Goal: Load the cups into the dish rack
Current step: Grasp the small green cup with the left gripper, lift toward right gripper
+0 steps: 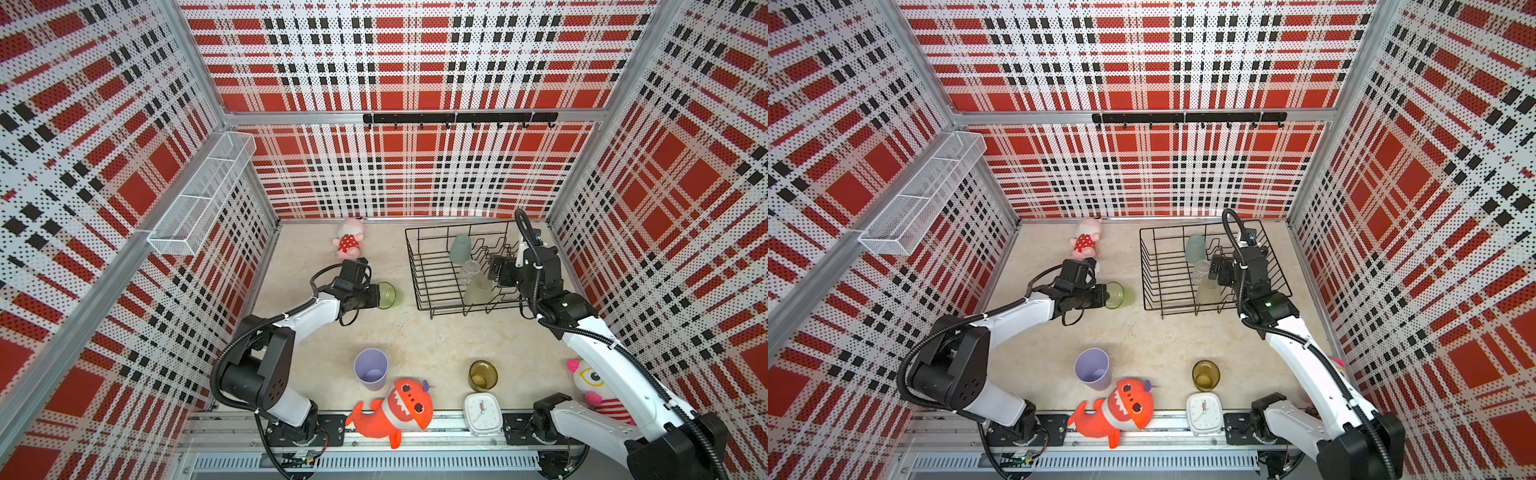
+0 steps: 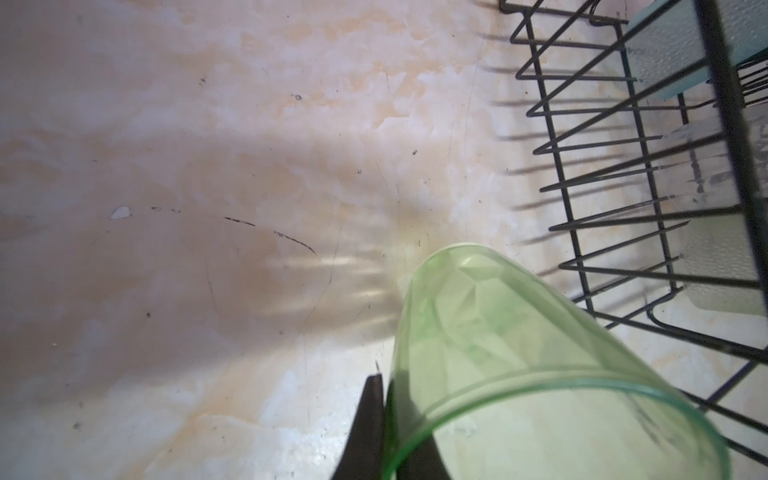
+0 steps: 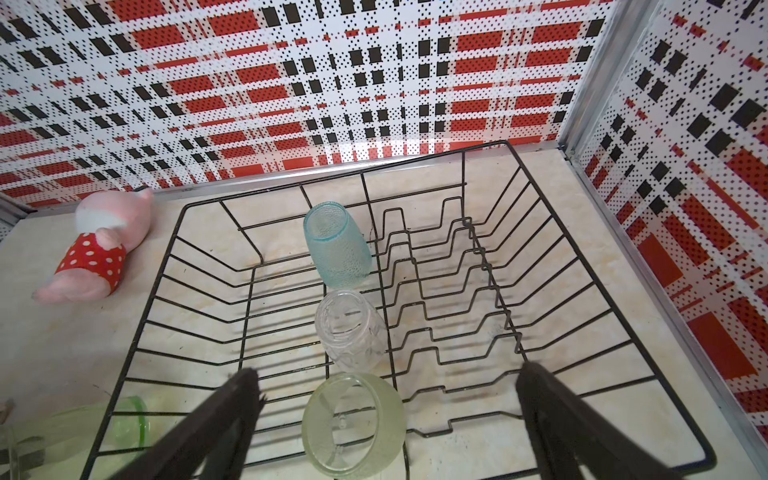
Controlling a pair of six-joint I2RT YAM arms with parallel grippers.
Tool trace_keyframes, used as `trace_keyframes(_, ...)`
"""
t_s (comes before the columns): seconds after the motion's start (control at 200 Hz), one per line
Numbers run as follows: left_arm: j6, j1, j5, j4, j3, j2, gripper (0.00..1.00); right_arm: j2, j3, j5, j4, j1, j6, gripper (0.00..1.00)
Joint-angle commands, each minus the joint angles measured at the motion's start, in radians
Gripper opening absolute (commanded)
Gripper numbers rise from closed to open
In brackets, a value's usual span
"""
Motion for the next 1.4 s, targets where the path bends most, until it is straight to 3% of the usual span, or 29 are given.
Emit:
trace_keyframes(0.0,0.012,0.007,0.048,0.016,0.036,-0.063,0.0,0.013,0.01,-0.065,0.001,-0.004,0.019,1.0)
trace_keyframes(0.13,0.007,0.008,0.089,0.072,0.045,-0.125,0.0,0.039,0.043,-0.198,-0.006,-0.004,0.024,1.0)
trace_keyframes(0.336,-0.015,0.035,0.26,0.303,0.019,-0.201,0.0,0.06,0.051,-0.48,0.062,-0.003,0.025,1.0)
trace_keyframes(0.551,-0.102,-0.014,0.416,0.601,-0.021,-0.213,0.0,0.081,0.115,-0.765,0.043,-0.003,0.012,1.0)
trace_keyframes(0.681,-0.122,-0.049,0.447,0.697,-0.021,-0.208,0.0,0.083,0.113,-0.961,0.106,0.001,0.04,1.0)
trace_keyframes(1.107,-0.112,-0.12,0.544,0.857,-0.03,-0.237,0.0,0.127,0.119,-1.224,0.23,0.062,0.106,1.0)
trace_keyframes(1.398,-0.099,-0.151,0.644,0.943,-0.05,-0.229,0.0,0.172,0.15,-1.279,0.266,0.129,0.107,1.0)
